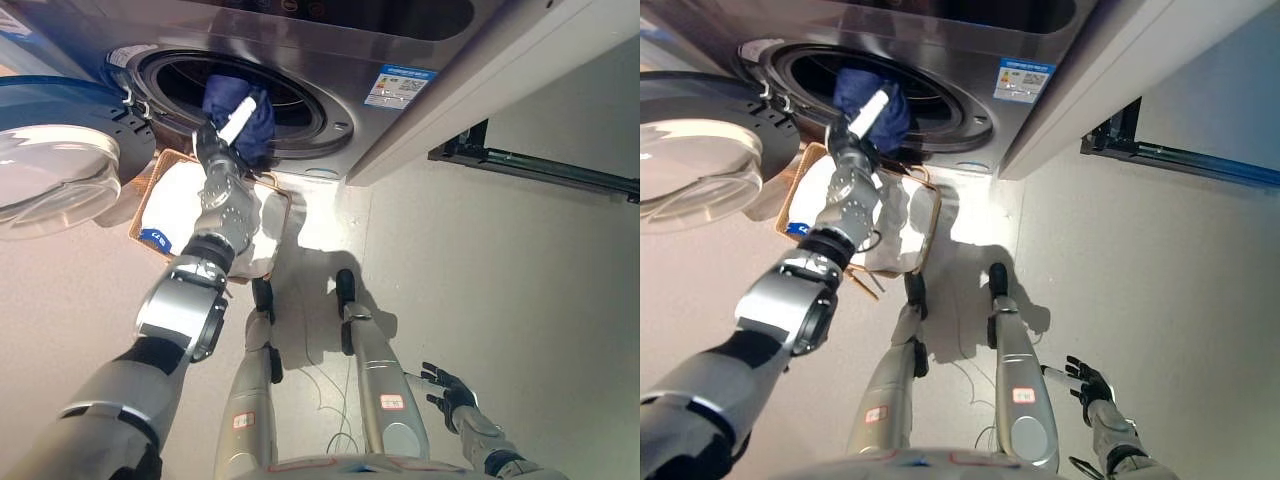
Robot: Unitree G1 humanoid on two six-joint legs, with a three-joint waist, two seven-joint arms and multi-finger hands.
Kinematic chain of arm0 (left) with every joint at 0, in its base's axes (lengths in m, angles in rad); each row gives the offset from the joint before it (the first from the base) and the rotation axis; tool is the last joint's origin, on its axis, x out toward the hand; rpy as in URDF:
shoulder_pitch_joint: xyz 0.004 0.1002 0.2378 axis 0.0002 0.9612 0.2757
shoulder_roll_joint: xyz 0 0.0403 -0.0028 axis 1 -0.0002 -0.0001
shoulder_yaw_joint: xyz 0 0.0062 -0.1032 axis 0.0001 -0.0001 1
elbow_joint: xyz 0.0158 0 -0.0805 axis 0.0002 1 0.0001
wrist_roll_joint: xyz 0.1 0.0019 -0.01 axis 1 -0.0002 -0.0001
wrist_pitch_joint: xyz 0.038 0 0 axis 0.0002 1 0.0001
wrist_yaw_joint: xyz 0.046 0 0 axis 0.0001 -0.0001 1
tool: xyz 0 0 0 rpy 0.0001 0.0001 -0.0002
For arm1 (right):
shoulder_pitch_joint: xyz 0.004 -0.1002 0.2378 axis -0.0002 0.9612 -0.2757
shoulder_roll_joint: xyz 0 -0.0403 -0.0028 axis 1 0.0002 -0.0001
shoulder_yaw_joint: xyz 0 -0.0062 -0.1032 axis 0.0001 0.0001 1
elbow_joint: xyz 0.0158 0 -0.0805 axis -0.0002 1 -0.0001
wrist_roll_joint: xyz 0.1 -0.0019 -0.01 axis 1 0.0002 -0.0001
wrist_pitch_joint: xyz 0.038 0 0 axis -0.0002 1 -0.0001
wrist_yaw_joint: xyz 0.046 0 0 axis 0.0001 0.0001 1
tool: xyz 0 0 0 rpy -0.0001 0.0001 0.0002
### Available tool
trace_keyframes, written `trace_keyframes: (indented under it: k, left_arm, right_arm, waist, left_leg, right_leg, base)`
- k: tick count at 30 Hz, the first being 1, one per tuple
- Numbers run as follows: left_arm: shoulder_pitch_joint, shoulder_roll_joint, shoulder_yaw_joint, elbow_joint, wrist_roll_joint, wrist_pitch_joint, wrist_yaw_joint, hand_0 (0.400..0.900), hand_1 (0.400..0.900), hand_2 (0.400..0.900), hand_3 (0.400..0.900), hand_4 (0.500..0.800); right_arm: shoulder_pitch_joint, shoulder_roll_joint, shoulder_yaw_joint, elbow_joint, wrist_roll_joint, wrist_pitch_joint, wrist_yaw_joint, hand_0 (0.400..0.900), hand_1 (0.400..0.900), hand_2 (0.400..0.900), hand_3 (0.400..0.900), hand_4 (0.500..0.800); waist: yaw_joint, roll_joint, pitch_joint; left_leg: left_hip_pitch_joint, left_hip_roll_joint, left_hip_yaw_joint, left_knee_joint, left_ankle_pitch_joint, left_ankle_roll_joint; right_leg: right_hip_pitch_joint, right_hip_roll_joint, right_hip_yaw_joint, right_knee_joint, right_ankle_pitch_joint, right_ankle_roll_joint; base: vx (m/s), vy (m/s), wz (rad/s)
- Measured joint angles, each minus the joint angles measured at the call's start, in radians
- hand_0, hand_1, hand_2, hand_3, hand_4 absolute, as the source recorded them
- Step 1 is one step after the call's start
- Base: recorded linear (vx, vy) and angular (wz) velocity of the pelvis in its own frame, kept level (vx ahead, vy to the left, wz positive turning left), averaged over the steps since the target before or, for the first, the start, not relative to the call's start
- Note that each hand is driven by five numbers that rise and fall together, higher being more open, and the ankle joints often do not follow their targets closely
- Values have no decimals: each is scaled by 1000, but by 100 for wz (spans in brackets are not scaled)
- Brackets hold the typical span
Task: Put the clothes in the basket into the washing machine.
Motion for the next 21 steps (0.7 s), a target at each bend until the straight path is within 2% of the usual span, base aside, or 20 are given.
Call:
trace_keyframes:
  k: [2,3,4,10,13,16,21]
  left_arm:
    - [-11,13,3,49,-8,2,16,400,400,400,400,500]
    - [-11,14,2,57,-13,2,18,722,722,722,722,693]
    - [-12,14,2,57,-26,2,17,900,900,900,900,800]
    - [-12,9,2,48,-89,2,-6,900,900,900,900,800]
    - [0,-1,22,-20,-155,-7,-33,900,900,900,900,800]
    - [-2,-2,29,-20,-167,-26,-42,900,900,900,900,800]
    - [-31,25,5,-5,-153,-25,-41,900,900,900,900,800]
  right_arm:
    - [1,6,0,0,1,2,-2,900,900,900,900,800]
    - [4,9,-2,0,3,3,-4,900,900,900,900,800]
    - [4,13,-3,0,11,3,-6,900,900,900,900,800]
    - [8,33,-9,0,12,14,-13,900,900,900,900,800]
    - [9,33,-9,0,12,15,-13,900,900,900,900,800]
    - [9,32,-8,-6,12,15,-13,900,900,900,900,800]
    - [7,32,0,-41,21,14,-16,900,900,900,900,800]
  waist:
    - [-8,-1,-27]
    - [-9,-2,-35]
    - [-11,-2,-35]
    - [-23,-3,-37]
    - [-24,-4,-37]
    - [-31,-4,-37]
    - [-34,-6,-41]
  left_leg:
    - [4,6,14,-21,5,4]
    - [7,8,21,-31,11,6]
    - [9,9,26,-32,13,7]
    - [31,6,30,-64,22,17]
    - [31,5,30,-79,25,21]
    - [25,5,31,-88,28,21]
    - [4,9,30,-101,33,23]
  right_leg:
    - [2,8,15,-33,24,4]
    - [5,10,18,-51,35,5]
    - [14,13,18,-69,45,6]
    - [54,11,18,-140,77,17]
    - [55,11,20,-159,86,20]
    - [54,13,20,-179,95,21]
    - [54,15,16,-237,124,25]
  base:
    - [113,15,-16]
    - [100,3,-11]
    - [98,6,-9]
    - [67,21,-6]
    - [52,11,-3]
    - [38,16,-6]
    - [7,-10,1]
